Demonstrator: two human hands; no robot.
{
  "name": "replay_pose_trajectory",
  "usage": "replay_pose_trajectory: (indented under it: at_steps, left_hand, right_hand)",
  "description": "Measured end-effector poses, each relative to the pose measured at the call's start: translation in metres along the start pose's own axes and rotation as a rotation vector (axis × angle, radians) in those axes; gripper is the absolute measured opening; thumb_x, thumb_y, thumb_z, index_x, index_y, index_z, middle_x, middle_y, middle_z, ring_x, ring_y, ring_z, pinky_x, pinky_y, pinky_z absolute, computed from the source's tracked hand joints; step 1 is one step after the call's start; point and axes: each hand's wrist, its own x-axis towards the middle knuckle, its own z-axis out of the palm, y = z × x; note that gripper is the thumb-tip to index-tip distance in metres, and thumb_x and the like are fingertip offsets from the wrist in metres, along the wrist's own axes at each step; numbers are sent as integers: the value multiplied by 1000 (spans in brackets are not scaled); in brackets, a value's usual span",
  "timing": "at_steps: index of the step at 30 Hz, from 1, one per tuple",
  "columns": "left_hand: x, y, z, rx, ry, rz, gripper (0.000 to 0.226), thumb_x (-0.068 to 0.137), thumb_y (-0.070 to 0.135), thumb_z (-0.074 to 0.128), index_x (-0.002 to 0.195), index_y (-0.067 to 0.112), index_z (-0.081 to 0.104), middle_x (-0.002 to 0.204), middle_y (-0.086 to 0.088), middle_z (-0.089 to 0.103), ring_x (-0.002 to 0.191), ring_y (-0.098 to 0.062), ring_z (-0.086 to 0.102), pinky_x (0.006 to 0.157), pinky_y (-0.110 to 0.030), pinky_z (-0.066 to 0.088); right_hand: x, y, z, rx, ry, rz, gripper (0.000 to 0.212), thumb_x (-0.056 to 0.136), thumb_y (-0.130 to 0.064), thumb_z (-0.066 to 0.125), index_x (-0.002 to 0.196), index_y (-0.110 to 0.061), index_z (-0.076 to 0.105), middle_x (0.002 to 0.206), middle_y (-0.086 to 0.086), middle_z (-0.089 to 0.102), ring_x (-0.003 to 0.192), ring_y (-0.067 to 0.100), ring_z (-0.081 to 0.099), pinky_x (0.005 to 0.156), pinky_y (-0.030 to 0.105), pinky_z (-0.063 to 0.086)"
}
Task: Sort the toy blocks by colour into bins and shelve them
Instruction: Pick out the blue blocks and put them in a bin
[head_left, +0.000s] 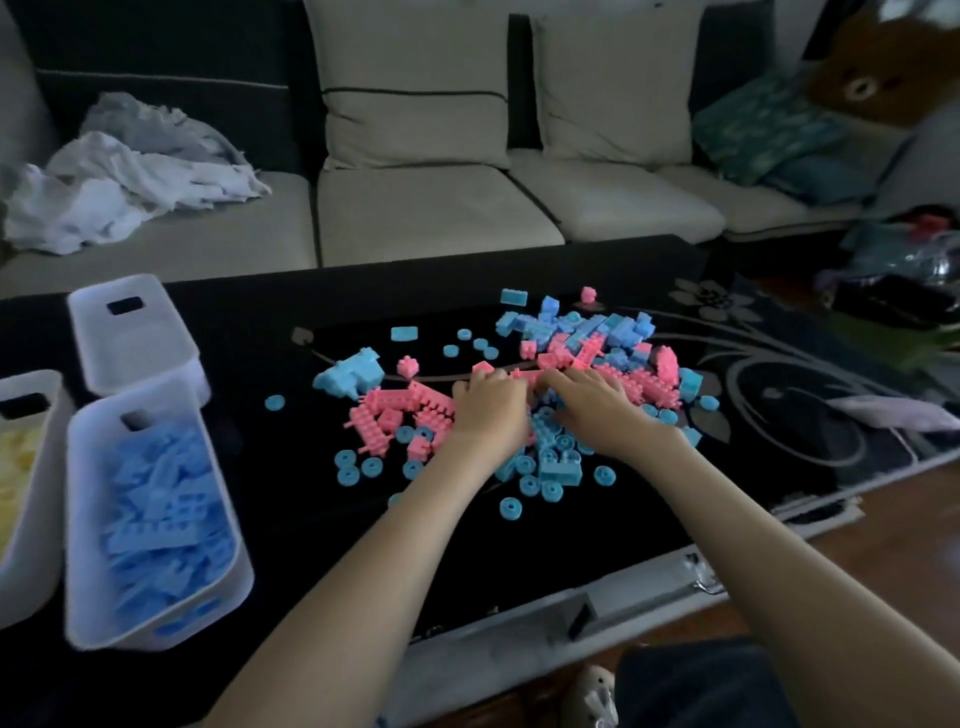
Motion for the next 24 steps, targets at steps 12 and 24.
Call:
replay_pose_trajectory:
  at_steps: [12, 24]
  left_hand:
    - [5, -1, 8, 32, 118, -28, 33, 95, 32, 42, 120, 13, 55, 127, -8, 53, 123, -27, 42, 102, -43, 29]
    - [7, 12, 9, -2, 222, 129, 42, 94, 15, 48, 134, 6, 37, 126, -9, 52, 116, -25, 49, 96, -36, 39]
  right_hand:
    - [19, -7, 3, 16, 168, 23, 15, 94, -23, 49, 98, -15, 36, 89, -2, 46, 92, 23, 45, 85, 37, 29]
    - [7, -9, -15, 696, 106, -4, 10, 93, -13, 51, 102, -16, 47, 91, 1, 62, 80, 13, 60, 74, 30, 51]
